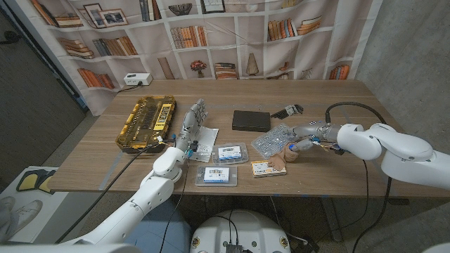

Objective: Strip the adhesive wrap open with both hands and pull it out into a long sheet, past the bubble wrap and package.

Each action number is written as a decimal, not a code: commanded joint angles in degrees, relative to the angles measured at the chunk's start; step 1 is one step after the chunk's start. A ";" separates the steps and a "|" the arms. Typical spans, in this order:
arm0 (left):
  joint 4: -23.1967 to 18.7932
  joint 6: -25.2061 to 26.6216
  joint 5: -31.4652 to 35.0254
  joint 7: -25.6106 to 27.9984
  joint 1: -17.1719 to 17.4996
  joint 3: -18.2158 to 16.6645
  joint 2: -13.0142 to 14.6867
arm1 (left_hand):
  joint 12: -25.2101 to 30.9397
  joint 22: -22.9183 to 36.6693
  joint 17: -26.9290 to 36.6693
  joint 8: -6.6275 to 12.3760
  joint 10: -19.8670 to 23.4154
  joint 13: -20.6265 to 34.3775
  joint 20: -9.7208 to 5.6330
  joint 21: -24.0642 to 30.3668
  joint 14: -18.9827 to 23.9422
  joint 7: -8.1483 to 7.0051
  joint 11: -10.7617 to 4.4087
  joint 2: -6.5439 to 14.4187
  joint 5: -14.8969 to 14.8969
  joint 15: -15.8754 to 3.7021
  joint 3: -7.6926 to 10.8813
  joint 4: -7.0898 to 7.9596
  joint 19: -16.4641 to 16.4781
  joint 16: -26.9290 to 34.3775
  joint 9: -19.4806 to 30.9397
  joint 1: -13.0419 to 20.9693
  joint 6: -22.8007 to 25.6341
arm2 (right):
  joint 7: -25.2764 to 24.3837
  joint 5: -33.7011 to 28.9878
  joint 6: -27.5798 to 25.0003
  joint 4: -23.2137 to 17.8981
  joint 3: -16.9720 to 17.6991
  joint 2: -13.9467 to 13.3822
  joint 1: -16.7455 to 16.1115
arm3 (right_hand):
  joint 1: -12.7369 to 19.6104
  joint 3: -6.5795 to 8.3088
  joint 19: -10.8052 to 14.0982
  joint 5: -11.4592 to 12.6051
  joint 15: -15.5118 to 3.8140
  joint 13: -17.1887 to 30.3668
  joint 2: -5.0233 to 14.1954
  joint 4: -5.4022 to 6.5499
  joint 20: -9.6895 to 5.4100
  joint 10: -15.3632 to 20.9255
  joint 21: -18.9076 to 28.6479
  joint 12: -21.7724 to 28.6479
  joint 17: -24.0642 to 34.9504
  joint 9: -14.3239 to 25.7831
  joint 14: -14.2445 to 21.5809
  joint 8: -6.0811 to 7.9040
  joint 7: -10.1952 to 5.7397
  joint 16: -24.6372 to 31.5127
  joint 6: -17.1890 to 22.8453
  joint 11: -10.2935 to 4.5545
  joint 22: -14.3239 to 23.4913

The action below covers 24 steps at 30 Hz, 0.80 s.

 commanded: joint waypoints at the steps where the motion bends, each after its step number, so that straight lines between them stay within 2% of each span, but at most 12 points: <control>1: 0.64 0.04 0.09 -0.07 -0.30 0.27 -0.36 | 0.38 0.24 0.16 -0.10 -0.05 0.17 0.05 0.40 -0.39 -0.19 0.09 0.28 0.30 -0.07 -0.23 -0.08 -0.13 0.20 -0.03 0.34 0.10 | 0.13 0.42 0.02 0.21 -0.28 0.22 -0.21 | 0.87 0.21 1.24 -0.13 -5.47 0.50 -0.15 -0.23 0.26 1.47 0.51 1.04 0.85 0.29 1.45 0.78 -0.27 0.94 1.78 -0.12 0.24; 4: 0.57 0.13 0.10 -0.05 -0.29 0.30 -0.34 | 0.37 0.24 0.16 -0.11 -0.07 0.17 0.09 0.40 -0.38 -0.24 0.06 0.29 0.30 -0.02 -0.23 -0.08 -0.15 0.21 -0.03 0.34 0.08 | -0.20 0.22 0.14 0.28 -0.34 0.15 -0.36 | 1.28 0.11 1.51 -0.19 -5.11 1.03 -0.40 -0.22 0.46 3.24 0.39 2.36 1.80 0.41 1.80 1.68 -1.12 1.49 4.93 -0.57 0.28; 10: 0.39 0.24 0.19 0.12 -0.23 0.31 -0.27 | 0.36 0.24 0.16 -0.11 -0.10 0.17 0.06 0.41 -0.42 -0.26 0.03 0.31 0.30 -0.07 -0.24 -0.07 -0.13 0.20 -0.03 0.34 0.08 | -0.38 0.37 0.16 0.34 -0.18 -0.10 -0.55 | 1.72 0.09 1.76 -0.23 -5.99 1.53 -0.48 -0.19 0.41 4.77 0.30 3.50 2.65 0.44 2.81 2.13 -2.04 2.23 7.01 -1.26 0.33; 15: 0.22 0.35 0.19 0.23 -0.15 0.34 -0.28 | 0.37 0.24 0.16 -0.11 -0.09 0.17 0.07 0.41 -0.40 -0.21 0.01 0.32 0.30 -0.07 -0.24 -0.06 -0.14 0.21 -0.03 0.34 0.08 | -0.13 0.12 0.48 0.63 -0.53 0.08 -0.34 | 2.34 0.03 4.13 -0.28 -7.41 2.40 -0.43 -0.08 0.78 6.95 1.05 5.30 4.24 0.51 6.32 2.94 -3.27 4.31 10.42 -2.04 0.50; 17: 0.21 0.35 0.22 0.26 -0.15 0.36 -0.30 | 0.37 0.24 0.17 -0.11 -0.09 0.17 0.04 0.42 -0.39 -0.23 0.02 0.32 0.30 -0.05 -0.25 -0.06 -0.11 0.21 -0.03 0.34 0.07 | -0.62 0.19 0.92 0.83 -0.49 0.06 -0.51 | 2.75 -0.17 5.17 -0.30 -8.29 3.03 -0.69 -0.10 0.69 9.29 1.38 6.89 5.50 0.59 8.01 4.01 -4.58 5.51 14.09 -2.73 0.63; 20: 0.21 0.41 0.29 0.26 -0.21 0.41 -0.28 | 0.38 0.24 0.17 -0.08 -0.07 0.17 0.08 0.41 -0.42 -0.17 0.01 0.32 0.29 0.00 -0.25 -0.06 -0.13 0.20 -0.03 0.33 0.14 | -0.64 -0.05 0.90 0.92 -0.57 0.01 -0.57 | 3.11 -0.20 5.46 -0.29 -8.71 3.35 -0.68 -0.12 0.75 10.72 1.46 7.78 6.23 0.56 9.35 4.45 -4.77 6.37 15.84 -3.26 0.69; 24: 0.31 0.45 0.38 0.26 -0.38 0.51 -0.38 | 0.37 0.24 0.17 -0.09 -0.09 0.17 0.07 0.42 -0.40 -0.18 -0.06 0.33 0.29 -0.06 -0.26 -0.05 -0.11 0.21 -0.03 0.33 0.13 | -0.99 0.48 1.16 1.18 -0.28 -0.16 -0.82 | 3.57 -0.25 7.00 -0.29 -9.47 3.67 -0.77 -0.17 0.50 11.50 2.07 8.41 7.12 0.51 11.78 4.33 -4.89 7.71 16.33 -3.56 0.78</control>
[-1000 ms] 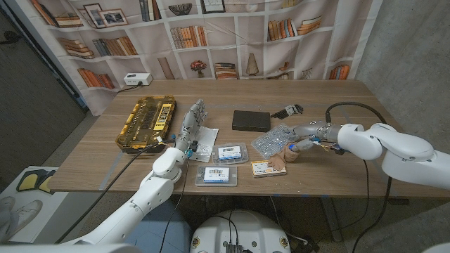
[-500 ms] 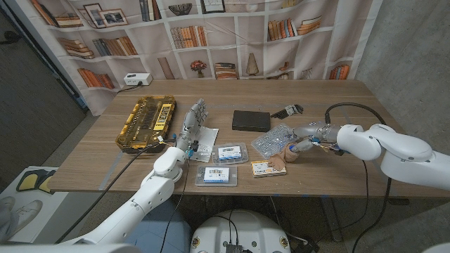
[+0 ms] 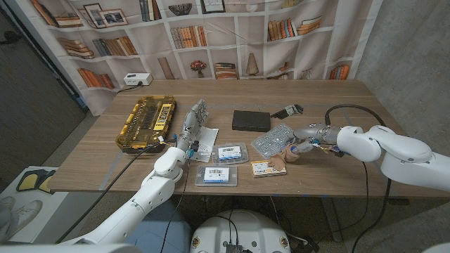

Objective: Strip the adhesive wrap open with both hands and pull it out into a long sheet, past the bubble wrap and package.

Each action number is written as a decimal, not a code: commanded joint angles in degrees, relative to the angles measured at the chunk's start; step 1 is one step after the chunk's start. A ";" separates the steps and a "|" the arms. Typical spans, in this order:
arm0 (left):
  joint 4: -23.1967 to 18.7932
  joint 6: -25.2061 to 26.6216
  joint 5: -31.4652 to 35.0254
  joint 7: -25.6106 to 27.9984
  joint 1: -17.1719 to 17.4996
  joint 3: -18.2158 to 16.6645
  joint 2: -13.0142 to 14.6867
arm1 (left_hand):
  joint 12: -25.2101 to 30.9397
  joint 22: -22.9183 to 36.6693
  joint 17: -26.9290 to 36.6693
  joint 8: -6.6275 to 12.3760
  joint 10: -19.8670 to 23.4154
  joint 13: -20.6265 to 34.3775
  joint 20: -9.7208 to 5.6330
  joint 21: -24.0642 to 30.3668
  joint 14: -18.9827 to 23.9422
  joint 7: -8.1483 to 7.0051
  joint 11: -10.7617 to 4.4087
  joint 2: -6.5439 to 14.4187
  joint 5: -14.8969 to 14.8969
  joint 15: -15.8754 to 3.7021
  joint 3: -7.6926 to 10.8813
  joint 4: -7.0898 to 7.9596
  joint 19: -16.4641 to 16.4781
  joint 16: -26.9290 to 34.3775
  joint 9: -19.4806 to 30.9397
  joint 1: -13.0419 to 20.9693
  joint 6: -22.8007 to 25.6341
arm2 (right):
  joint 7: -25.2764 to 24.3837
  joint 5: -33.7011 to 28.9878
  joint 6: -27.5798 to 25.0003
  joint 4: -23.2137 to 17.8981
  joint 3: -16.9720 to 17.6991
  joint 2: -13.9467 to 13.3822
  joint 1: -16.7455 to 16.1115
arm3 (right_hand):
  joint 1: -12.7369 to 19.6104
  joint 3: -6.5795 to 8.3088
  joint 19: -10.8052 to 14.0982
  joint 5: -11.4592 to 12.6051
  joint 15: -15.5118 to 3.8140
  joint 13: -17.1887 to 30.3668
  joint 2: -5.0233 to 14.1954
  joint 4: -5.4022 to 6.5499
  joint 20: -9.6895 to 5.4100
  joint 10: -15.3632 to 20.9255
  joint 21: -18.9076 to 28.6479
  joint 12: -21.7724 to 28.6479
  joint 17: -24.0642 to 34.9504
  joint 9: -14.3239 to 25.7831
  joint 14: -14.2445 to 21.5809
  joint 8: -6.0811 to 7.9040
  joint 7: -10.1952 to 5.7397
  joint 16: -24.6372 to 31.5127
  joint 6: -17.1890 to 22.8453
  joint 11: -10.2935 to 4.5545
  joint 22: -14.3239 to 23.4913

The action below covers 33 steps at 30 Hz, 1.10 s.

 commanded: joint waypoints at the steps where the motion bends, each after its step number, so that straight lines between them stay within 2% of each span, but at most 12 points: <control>1: -0.06 0.26 0.25 0.16 -0.21 0.23 -0.15 | 0.38 0.25 0.17 -0.09 -0.06 0.17 0.09 0.41 -0.42 -0.19 -0.03 0.33 0.29 -0.06 -0.26 -0.04 -0.13 0.21 -0.03 0.33 0.13 | -0.73 0.29 0.72 0.70 0.08 -0.23 -0.46 | 0.88 -0.26 2.29 -0.07 -9.45 0.50 -0.10 -0.15 -0.37 1.39 1.24 1.13 1.17 0.24 3.15 0.21 -0.05 1.64 0.80 0.01 0.28; 5: 0.05 0.39 0.26 0.11 -0.35 0.39 -0.28 | 0.38 0.25 0.17 -0.07 -0.06 0.17 0.12 0.42 -0.39 -0.19 0.01 0.33 0.29 -0.02 -0.26 -0.04 -0.12 0.22 -0.03 0.32 0.19 | -0.59 0.43 1.03 1.04 -0.13 0.03 -0.31 | 1.37 -0.06 4.18 -0.04 -10.11 0.74 -0.10 -0.21 -0.72 2.50 2.04 1.82 1.73 0.19 5.56 0.02 0.13 2.53 1.08 -0.66 0.40; 8: 0.10 0.50 0.27 0.08 -0.40 0.48 -0.32 | 0.38 0.25 0.18 -0.08 -0.06 0.17 0.09 0.42 -0.37 -0.19 0.02 0.34 0.29 -0.06 -0.27 -0.03 -0.12 0.23 -0.03 0.31 0.16 | -0.30 0.39 1.27 1.24 -0.36 0.21 -0.11 | 1.71 -0.01 5.47 -0.06 -10.24 0.89 -0.11 -0.25 -1.27 2.99 2.61 2.18 2.29 0.16 6.85 -0.04 0.22 3.17 1.45 -0.60 0.48; 12: 0.10 0.58 0.33 0.17 -0.42 0.53 -0.34 | 0.42 0.25 0.18 -0.07 0.02 0.17 0.07 0.42 -0.36 -0.16 0.03 0.35 0.29 -0.05 -0.27 -0.02 -0.13 0.23 -0.03 0.31 0.20 | -0.29 0.45 1.42 1.38 -0.39 0.30 -0.04 | 2.07 0.17 6.03 -0.04 -10.35 1.05 -0.06 -0.24 -1.66 4.21 2.92 2.82 2.73 0.12 7.78 0.32 0.03 3.40 2.95 -0.60 0.57; 13: 0.08 0.59 0.37 0.23 -0.42 0.54 -0.34 | 0.41 0.25 0.18 -0.07 0.01 0.17 0.07 0.42 -0.33 -0.15 0.05 0.36 0.29 -0.07 -0.27 -0.02 -0.13 0.24 -0.03 0.31 0.21 | -0.21 0.37 1.48 1.42 -0.44 0.31 0.03 | 2.37 0.28 6.20 -0.01 -10.43 1.10 -0.04 -0.34 -1.78 4.76 3.02 3.08 2.92 0.11 8.34 0.47 -0.14 3.59 3.54 -0.97 0.60; 19: 0.03 0.69 0.39 0.28 -0.44 0.58 -0.35 | 0.43 0.25 0.18 -0.06 0.05 0.17 0.06 0.43 -0.37 -0.14 0.12 0.38 0.29 -0.07 -0.27 -0.01 -0.11 0.23 -0.03 0.30 0.24 | -0.12 -0.14 1.73 1.63 -0.88 0.77 0.26 | 3.11 0.62 5.51 -0.02 -10.49 1.38 -0.10 -0.33 -1.58 8.02 2.94 4.57 3.61 0.03 9.14 1.13 -0.38 3.48 6.19 -1.76 0.72; 22: 0.06 0.73 0.42 0.25 -0.47 0.64 -0.36 | 0.40 0.25 0.18 -0.07 -0.02 0.17 0.07 0.42 -0.37 -0.17 0.05 0.39 0.29 -0.08 -0.27 0.00 -0.12 0.23 -0.03 0.30 0.22 | 0.20 -0.44 1.81 1.73 -1.19 1.07 0.47 | 3.37 0.77 5.58 -0.01 -10.51 1.48 -0.10 -0.28 -1.63 9.40 3.07 5.17 3.95 -0.04 10.10 1.40 -0.87 3.63 7.39 -1.69 0.78; 33: 0.39 0.74 0.31 0.10 -0.72 0.72 -0.57 | 0.41 0.25 0.18 -0.07 0.00 0.17 0.09 0.42 -0.38 -0.16 0.13 0.39 0.28 -0.07 -0.30 0.02 -0.12 0.22 -0.03 0.27 0.25 | -0.08 -0.45 2.09 1.92 -1.32 1.59 0.43 | 5.97 1.78 6.12 0.06 -10.88 0.68 0.13 -0.69 -1.79 15.82 3.78 6.86 5.98 -0.22 16.21 2.05 -0.89 5.58 10.57 -2.41 0.94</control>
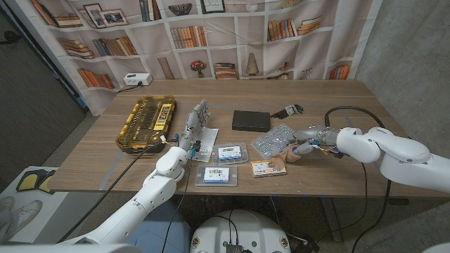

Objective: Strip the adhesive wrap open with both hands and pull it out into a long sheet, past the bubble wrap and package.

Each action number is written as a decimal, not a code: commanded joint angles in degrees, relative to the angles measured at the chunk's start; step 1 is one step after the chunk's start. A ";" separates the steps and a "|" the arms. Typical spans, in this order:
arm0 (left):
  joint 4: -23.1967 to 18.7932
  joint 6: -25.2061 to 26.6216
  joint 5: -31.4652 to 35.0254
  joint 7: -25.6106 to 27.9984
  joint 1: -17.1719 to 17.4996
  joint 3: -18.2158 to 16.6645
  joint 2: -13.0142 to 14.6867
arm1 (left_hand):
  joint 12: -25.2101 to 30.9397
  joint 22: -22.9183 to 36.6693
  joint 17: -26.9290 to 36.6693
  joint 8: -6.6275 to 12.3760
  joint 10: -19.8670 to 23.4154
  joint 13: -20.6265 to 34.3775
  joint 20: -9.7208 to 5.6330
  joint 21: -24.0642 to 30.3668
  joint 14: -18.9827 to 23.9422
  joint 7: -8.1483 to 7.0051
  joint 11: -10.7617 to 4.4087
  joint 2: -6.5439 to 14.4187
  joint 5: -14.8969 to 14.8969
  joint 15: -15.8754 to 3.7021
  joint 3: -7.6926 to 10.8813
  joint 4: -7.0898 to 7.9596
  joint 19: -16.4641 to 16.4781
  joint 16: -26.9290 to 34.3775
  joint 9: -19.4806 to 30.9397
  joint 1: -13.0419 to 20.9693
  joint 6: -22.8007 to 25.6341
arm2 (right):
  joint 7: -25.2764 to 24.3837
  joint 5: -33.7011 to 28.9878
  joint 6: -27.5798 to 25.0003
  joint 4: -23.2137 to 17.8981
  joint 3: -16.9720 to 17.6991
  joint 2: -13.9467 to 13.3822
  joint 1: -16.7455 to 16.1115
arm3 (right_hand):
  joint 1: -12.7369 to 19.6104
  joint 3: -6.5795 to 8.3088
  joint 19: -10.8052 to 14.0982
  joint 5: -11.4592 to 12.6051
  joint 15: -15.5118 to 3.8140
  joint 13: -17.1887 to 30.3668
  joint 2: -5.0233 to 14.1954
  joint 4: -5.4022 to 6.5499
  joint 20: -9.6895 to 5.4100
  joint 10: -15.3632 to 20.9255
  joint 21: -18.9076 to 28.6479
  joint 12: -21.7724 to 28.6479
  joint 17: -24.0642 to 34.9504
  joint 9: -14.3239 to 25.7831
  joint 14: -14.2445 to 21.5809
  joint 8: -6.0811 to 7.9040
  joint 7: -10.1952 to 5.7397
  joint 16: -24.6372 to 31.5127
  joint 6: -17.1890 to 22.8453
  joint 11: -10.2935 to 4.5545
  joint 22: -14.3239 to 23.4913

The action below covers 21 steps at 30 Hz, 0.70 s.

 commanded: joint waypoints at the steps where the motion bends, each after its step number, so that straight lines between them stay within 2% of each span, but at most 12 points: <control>1: 0.30 0.10 -0.07 -0.07 -0.21 0.11 -0.22 | 0.41 0.25 0.18 -0.07 0.00 0.17 0.09 0.42 -0.37 -0.20 0.07 0.39 0.28 -0.08 -0.30 0.02 -0.12 0.23 -0.03 0.26 0.24 | 0.08 -0.32 0.42 0.33 -0.48 0.80 0.09 | 1.63 0.92 0.46 0.05 -10.03 -0.60 0.18 -0.11 -0.08 3.39 0.68 0.76 0.83 0.03 2.29 0.68 0.25 0.50 1.54 -0.33 0.15; 6: 0.38 0.13 -0.07 -0.05 -0.21 0.12 -0.24 | 0.40 0.25 0.19 -0.07 -0.03 0.18 0.07 0.43 -0.38 -0.26 0.09 0.39 0.28 -0.07 -0.31 0.03 -0.11 0.23 -0.03 0.24 0.26 | 0.14 -0.01 0.68 0.60 -0.55 1.09 0.18 | 3.44 2.10 0.68 0.54 -10.23 -1.38 1.28 -0.23 -0.32 5.96 1.05 0.95 1.69 -0.04 4.39 1.22 0.74 0.86 3.61 -0.49 0.21; 11: 0.50 -0.01 -0.10 -0.01 -0.17 0.08 -0.31 | 0.41 0.25 0.19 -0.06 0.00 0.18 0.10 0.42 -0.40 -0.22 -0.08 0.39 0.28 -0.10 -0.32 0.04 -0.13 0.22 -0.03 0.23 0.28 | -0.68 0.04 0.70 0.66 -0.41 1.10 -0.23 | 4.71 2.85 0.93 1.07 -10.21 -2.16 1.97 -0.07 -0.50 9.61 1.58 1.46 3.29 -0.09 7.37 2.24 -0.06 1.86 7.18 -1.17 0.28; 16: 0.67 -0.05 -0.18 -0.07 -0.17 0.06 -0.35 | 0.40 0.25 0.19 -0.07 -0.02 0.18 0.12 0.43 -0.39 -0.26 0.01 0.38 0.27 0.00 -0.34 0.05 -0.12 0.22 -0.03 0.21 0.29 | -1.46 -0.04 0.62 0.69 -0.37 1.20 -0.60 | 6.09 3.25 0.93 1.40 -10.14 -1.18 2.16 -0.01 -0.85 15.04 2.21 3.86 5.51 0.02 9.45 3.63 -1.22 2.67 11.84 -1.50 0.43; 21: 1.01 -0.11 -0.26 -0.23 -0.25 0.12 -0.48 | 0.39 0.25 0.19 -0.07 -0.06 0.18 0.14 0.43 -0.41 -0.21 0.06 0.38 0.27 -0.04 -0.35 0.06 -0.10 0.22 -0.03 0.19 0.30 | -2.39 -0.01 0.46 0.68 -0.15 1.15 -1.10 | 7.09 3.48 1.21 1.62 -10.19 -0.20 2.47 0.00 -1.28 17.32 2.82 5.27 7.04 0.23 10.70 4.50 -1.60 3.05 14.52 -1.59 0.55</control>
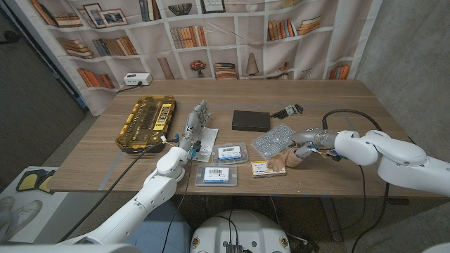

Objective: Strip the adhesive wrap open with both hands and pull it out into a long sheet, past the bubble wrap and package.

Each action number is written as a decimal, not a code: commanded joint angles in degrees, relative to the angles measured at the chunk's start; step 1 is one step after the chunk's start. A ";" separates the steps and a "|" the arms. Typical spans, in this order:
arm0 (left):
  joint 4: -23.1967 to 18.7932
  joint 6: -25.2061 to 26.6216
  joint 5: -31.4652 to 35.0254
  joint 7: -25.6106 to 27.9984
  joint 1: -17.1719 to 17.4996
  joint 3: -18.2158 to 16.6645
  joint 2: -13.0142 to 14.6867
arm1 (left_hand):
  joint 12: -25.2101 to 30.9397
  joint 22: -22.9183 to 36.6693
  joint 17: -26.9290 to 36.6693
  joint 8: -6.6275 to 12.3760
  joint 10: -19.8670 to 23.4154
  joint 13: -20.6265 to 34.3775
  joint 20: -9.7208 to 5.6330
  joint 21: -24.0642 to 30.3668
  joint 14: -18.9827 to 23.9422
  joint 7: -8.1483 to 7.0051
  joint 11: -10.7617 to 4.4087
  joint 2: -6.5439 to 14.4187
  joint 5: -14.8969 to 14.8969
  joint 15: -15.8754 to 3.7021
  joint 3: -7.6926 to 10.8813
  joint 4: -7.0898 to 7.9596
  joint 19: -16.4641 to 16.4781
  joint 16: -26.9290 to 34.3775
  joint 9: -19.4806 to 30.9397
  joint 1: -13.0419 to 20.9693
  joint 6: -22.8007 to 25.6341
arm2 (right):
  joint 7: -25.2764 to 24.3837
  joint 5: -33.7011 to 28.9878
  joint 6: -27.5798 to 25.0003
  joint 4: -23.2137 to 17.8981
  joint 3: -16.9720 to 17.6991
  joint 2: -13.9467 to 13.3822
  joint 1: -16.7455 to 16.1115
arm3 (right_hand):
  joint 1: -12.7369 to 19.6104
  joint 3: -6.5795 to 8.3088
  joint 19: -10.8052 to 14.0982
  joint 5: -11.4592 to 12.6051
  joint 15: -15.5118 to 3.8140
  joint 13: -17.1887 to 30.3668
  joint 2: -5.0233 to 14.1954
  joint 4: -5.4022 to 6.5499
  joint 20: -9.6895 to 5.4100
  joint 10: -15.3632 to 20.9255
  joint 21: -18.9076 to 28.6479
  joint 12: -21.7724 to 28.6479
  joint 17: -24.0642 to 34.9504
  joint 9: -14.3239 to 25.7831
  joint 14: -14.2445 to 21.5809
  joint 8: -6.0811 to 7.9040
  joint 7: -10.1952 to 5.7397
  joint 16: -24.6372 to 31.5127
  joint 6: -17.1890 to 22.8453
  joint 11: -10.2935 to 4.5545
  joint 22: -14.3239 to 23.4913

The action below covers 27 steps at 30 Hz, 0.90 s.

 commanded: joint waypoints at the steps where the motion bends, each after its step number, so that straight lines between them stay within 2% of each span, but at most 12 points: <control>1: 0.60 -0.25 -0.23 -0.28 -0.10 0.05 -0.28 | 0.38 0.25 0.07 -0.05 -0.08 0.18 0.14 0.43 -0.40 -0.19 0.06 0.38 0.27 -0.01 -0.35 0.06 -0.10 0.22 -0.03 0.19 0.34 | -2.33 0.00 -0.25 0.04 0.51 0.02 -1.05 | 1.55 0.46 0.59 0.54 -8.63 1.18 0.49 0.15 -0.67 2.12 0.76 1.43 1.47 0.49 1.74 0.90 -0.52 0.77 2.38 -0.21 0.32; 7: 0.93 -0.34 -0.29 -0.43 -0.22 0.15 -0.49 | 0.38 0.25 0.07 -0.05 -0.09 0.18 0.14 0.44 -0.44 -0.21 -0.01 0.38 0.26 0.00 -0.36 0.07 -0.09 0.21 -0.03 0.17 0.36 | -6.12 1.32 -0.02 -0.14 2.37 -1.03 -3.06 | 3.18 0.86 1.14 0.79 -8.64 2.52 1.07 0.02 -1.24 4.18 1.69 2.96 3.57 0.76 4.10 1.70 -0.51 1.75 4.59 -0.67 0.51; 14: 1.05 -0.56 -0.20 -0.40 -0.23 0.14 -0.57 | 0.36 0.25 0.07 -0.04 -0.12 0.18 0.12 0.44 -0.46 -0.23 0.02 0.38 0.27 -0.01 -0.37 0.08 -0.09 0.21 -0.03 0.16 0.40 | -12.31 7.46 1.98 0.11 6.85 -2.63 -6.79 | 4.14 0.86 1.91 0.66 -8.63 3.73 1.11 0.01 -1.78 6.11 2.65 4.39 5.23 0.91 5.69 1.72 -0.47 2.46 4.96 -1.25 0.72; 27: 0.34 -0.51 -0.11 -0.09 0.24 -0.12 -0.09 | 0.40 0.25 0.07 -0.06 -0.04 0.18 0.16 0.44 -0.46 -0.23 0.06 0.42 0.26 -0.02 -0.38 0.10 -0.09 0.22 -0.03 0.12 0.40 | -16.39 8.31 1.74 -0.06 8.08 -2.42 -8.40 | 4.78 0.84 2.44 0.49 -8.62 4.93 1.25 0.18 -1.92 6.76 3.51 5.35 6.59 1.00 6.88 1.70 -0.23 2.83 5.40 -1.22 0.92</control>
